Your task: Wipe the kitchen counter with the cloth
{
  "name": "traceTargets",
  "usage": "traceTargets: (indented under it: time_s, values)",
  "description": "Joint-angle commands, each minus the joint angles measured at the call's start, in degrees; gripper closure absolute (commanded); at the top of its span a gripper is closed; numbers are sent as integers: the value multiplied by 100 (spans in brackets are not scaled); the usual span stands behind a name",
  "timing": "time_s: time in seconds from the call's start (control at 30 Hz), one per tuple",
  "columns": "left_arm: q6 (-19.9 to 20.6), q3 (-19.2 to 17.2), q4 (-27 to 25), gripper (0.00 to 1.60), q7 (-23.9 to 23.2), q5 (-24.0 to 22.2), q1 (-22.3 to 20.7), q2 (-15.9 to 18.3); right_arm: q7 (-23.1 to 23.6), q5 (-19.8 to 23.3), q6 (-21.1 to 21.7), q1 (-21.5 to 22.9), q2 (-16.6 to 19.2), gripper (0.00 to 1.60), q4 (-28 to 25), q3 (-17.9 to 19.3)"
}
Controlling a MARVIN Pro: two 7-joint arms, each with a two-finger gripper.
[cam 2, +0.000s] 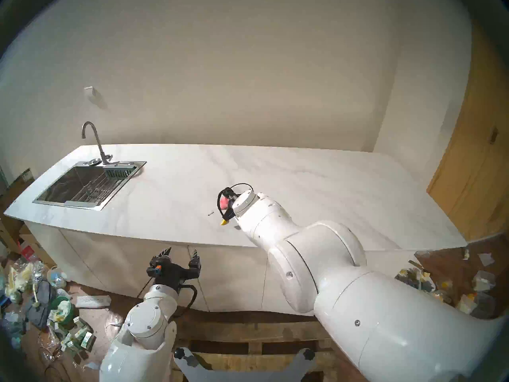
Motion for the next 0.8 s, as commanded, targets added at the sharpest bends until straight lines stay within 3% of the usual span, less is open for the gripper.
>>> traceTargets:
  time_s: [0.0,0.03,0.13,0.3,0.6,0.77]
  values:
    - [-37,9,-163,0,-17,-1,-27,5,726,30,-548,247,72,160,-97,-50]
    - [-38,9,-162,0,-16,-1,-28,5,963,41,-589,273,114,160,-159,-24]
    - [-39,10,-157,0,-14,-1,-31,5,1101,45,-710,346,161,160,-217,-10]
    - [-39,11,-145,0,-11,-1,-38,5,980,168,-709,504,260,160,-352,145]
    - [-41,12,-142,0,-9,-2,-40,6,506,605,-256,709,384,160,-397,737]
    - [-39,13,-159,0,-11,-5,-30,10,-68,495,106,594,305,160,-367,795]
